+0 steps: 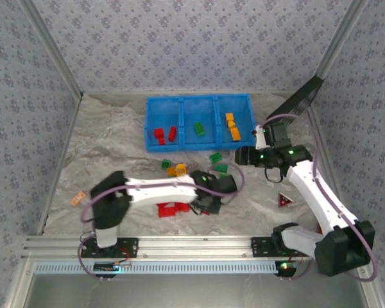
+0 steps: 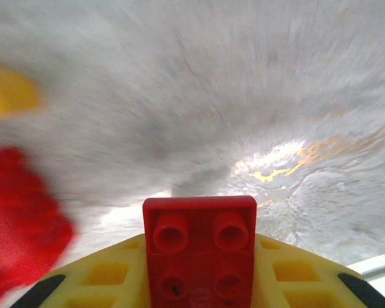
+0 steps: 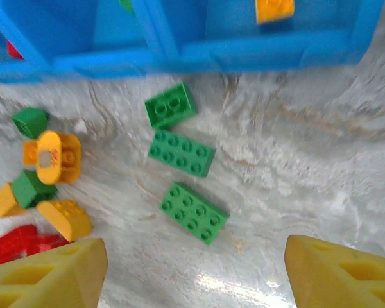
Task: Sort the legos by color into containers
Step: Place the lego in the container.
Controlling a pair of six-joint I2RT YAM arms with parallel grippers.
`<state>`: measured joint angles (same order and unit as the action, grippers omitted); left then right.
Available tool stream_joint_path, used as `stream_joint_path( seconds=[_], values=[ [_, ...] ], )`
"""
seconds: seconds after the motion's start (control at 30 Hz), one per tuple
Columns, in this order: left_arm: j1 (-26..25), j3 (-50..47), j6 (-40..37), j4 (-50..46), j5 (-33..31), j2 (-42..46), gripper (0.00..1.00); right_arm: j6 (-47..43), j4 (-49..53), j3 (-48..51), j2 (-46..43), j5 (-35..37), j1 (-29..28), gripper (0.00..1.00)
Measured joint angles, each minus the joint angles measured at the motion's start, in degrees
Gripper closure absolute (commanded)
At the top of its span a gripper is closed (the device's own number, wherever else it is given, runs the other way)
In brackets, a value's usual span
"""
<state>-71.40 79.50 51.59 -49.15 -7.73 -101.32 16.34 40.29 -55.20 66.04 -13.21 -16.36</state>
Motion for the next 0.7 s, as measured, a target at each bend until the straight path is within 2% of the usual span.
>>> stream_joint_path(
  seconds=[0.13,0.3,0.47,0.7],
  values=[
    [9.49,5.01,-5.92,-4.81,-3.67,13.00,0.76,-0.28,-0.55,1.05,3.13,1.53,-3.32,0.21],
    [22.56,8.11,-14.51,-7.28,-5.88,20.39,0.76,-2.10,-2.36,0.48,10.84,5.44,-10.03,0.15],
    [33.73,8.11,-21.18,-7.54,-4.44,17.97,0.76,-5.16,-2.29,-3.43,20.13,9.14,-16.35,0.14],
    [44.04,11.50,-27.17,-3.10,-0.61,7.89,0.77,-6.99,-1.60,-7.96,27.76,14.91,-17.97,0.14]
  ],
)
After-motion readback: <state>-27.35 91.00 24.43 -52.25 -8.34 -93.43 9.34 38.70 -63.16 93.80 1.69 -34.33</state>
